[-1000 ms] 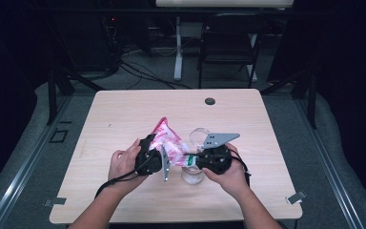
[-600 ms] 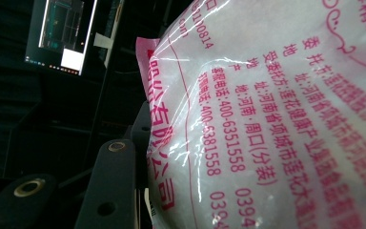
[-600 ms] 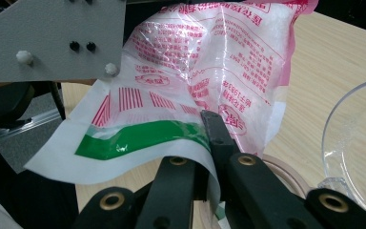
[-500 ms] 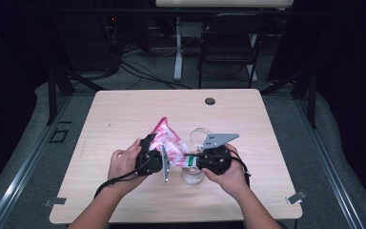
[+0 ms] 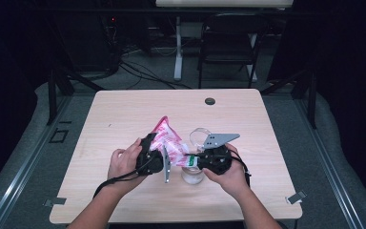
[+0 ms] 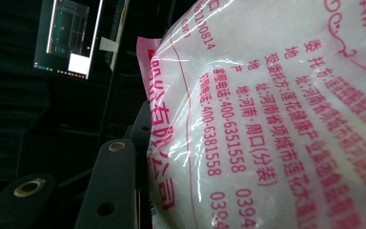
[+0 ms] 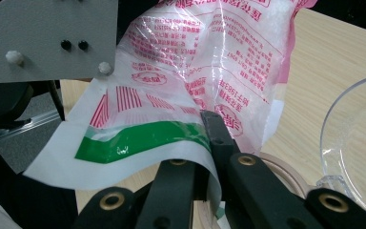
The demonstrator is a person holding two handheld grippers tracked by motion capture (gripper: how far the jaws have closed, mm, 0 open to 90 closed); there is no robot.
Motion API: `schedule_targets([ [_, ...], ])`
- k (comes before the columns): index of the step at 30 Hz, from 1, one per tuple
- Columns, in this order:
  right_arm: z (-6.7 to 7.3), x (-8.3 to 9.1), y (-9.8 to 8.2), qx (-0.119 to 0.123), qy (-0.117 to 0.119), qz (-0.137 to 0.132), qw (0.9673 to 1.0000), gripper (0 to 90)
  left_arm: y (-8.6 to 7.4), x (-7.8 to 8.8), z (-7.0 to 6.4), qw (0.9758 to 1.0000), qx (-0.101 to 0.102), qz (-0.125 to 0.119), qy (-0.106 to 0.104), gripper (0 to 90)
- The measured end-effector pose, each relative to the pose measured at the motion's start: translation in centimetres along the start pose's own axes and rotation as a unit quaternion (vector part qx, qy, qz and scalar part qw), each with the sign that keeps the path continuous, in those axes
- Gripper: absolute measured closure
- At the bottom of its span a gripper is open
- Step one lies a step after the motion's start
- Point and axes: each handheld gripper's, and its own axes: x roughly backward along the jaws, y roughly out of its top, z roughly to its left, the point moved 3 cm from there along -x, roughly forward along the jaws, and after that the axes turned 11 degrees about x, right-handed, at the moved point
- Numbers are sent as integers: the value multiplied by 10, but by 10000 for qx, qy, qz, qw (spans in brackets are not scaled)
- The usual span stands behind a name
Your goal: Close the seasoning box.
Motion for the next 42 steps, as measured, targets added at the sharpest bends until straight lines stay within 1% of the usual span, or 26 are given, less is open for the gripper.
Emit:
schedule_targets([
  [9, -1, 0, -1, -10, -4, 21, 10000, 900, 2, 1, 1, 9999, -116, -17, 72, 586],
  [16, -2, 0, -2, -35, -11, 19, 10000, 900, 3, 1, 1, 9998, -189, 9, 53, 586],
  [21, -2, 0, -3, -38, -13, 33, 10000, 900, 5, 1, 3, 9995, -313, 19, 60, 586],
  [22, -2, 0, -3, -36, -24, 43, 10000, 900, 5, 1, 3, 9995, -314, 53, 36, 586],
  [27, -3, 0, -3, -51, -22, 30, 10000, 900, 6, 1, 4, 9991, -412, 49, 30, 587],
  [34, -3, -1, -4, -50, -21, 42, 10000, 900, 7, 2, 3, 9989, -462, 92, 28, 587],
  [42, -4, 0, -4, -49, -15, 59, 10000, 900, 9, 2, 4, 9985, -547, 58, 65, 587],
])
